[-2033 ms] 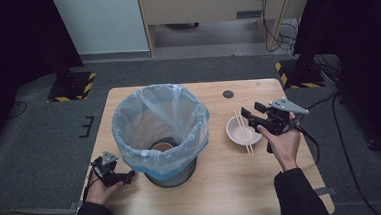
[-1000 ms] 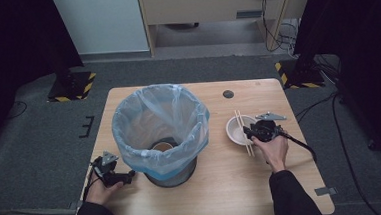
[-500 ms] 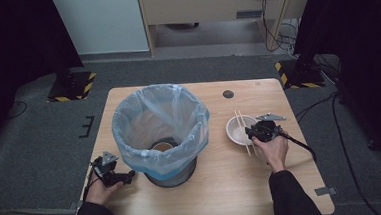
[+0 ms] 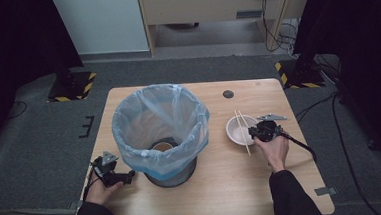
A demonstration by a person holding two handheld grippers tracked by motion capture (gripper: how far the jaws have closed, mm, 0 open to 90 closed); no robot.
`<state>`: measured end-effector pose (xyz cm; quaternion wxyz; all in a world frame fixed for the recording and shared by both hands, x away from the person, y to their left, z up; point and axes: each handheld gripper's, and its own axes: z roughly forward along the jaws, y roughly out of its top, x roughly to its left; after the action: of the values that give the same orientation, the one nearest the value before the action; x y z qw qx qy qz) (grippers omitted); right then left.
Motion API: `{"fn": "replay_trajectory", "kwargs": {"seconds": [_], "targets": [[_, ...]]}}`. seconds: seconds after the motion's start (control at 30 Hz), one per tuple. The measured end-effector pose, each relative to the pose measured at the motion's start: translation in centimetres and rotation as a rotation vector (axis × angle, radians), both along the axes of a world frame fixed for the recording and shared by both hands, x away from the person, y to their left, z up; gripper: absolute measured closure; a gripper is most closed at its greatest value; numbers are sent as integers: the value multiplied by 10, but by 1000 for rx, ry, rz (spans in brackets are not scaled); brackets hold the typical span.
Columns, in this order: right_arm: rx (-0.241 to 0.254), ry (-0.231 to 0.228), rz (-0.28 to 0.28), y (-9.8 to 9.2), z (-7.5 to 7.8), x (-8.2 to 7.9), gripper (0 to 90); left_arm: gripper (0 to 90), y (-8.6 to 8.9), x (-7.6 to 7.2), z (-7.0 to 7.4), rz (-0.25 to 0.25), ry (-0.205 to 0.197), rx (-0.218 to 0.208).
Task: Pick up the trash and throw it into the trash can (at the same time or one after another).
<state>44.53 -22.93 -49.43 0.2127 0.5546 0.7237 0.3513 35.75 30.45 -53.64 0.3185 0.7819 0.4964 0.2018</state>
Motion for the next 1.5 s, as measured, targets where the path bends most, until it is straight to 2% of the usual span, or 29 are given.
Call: {"fn": "replay_trajectory", "kwargs": {"seconds": [0.17, 0.4, 0.63, 1.03, 1.5], "targets": [[0, 3, -8, -1, 1, 0, 856, 0, 0, 0, 0, 0, 0, 0], [32, -31, -21, -5, 9, -1, 856, 0, 0, 0, 0, 0, 0, 0], [108, -85, -24, -11, 24, -5, 856, 0, 0, 0, 0, 0, 0, 0], [217, -206, -9, -22, 56, -14, 856, 0, 0, 0, 0, 0, 0, 0], [302, -340, 14, -23, 97, -28, 856, 0, 0, 0, 0, 0, 0, 0]]}}
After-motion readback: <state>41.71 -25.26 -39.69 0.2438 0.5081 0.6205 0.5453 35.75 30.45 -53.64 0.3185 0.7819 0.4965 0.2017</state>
